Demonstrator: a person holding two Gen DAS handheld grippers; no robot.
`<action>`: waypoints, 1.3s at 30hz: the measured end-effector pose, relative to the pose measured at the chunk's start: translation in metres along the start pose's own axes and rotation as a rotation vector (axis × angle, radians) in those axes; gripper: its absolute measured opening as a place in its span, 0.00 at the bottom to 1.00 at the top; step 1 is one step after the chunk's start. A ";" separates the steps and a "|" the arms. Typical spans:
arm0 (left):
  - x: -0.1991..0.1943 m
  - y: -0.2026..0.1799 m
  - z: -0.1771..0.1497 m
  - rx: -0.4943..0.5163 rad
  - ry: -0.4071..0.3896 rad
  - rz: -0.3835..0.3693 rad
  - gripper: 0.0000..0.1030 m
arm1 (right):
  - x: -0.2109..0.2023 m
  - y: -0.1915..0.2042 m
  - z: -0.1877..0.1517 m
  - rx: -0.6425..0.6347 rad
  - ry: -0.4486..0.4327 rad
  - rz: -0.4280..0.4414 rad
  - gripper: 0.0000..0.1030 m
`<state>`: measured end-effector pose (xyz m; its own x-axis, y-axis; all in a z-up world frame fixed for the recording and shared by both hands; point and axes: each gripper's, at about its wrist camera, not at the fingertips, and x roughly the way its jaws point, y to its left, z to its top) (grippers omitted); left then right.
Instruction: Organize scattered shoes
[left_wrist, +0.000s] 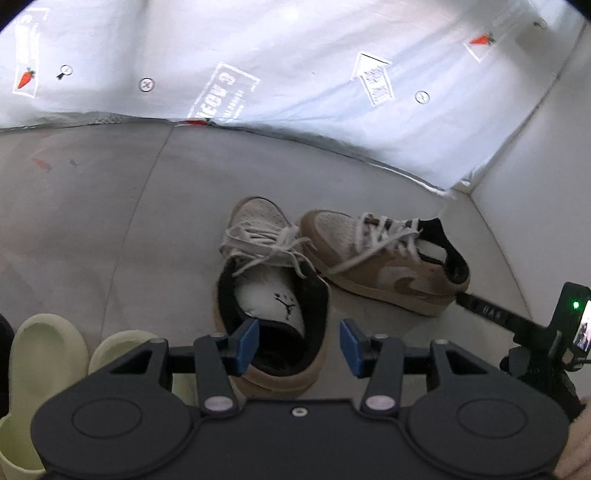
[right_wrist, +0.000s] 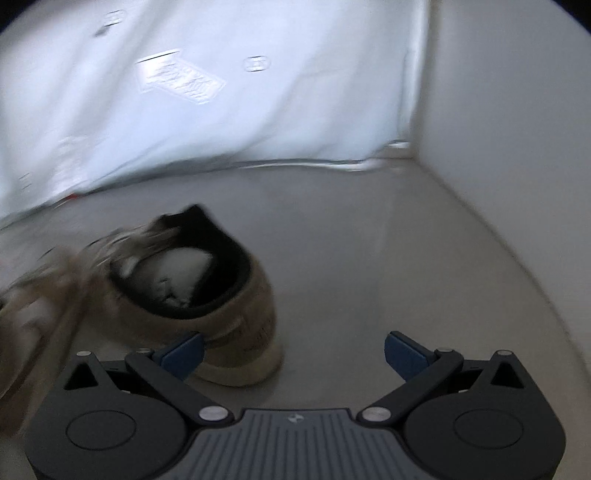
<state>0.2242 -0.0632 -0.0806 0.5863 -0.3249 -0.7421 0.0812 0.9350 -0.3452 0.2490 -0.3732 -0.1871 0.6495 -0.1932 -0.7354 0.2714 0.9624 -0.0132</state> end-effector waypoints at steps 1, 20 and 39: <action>0.000 0.003 0.001 -0.006 -0.002 0.009 0.48 | 0.006 -0.004 0.004 0.044 0.001 -0.004 0.99; 0.011 0.008 0.004 0.023 -0.037 0.022 0.49 | 0.059 0.005 0.044 0.072 0.058 -0.060 0.96; 0.018 0.031 0.021 -0.013 -0.070 0.063 0.50 | 0.071 0.098 0.038 0.103 0.009 0.022 0.99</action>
<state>0.2542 -0.0369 -0.0932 0.6444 -0.2547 -0.7210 0.0326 0.9512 -0.3069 0.3490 -0.2998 -0.2149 0.6499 -0.1702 -0.7407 0.3289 0.9416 0.0722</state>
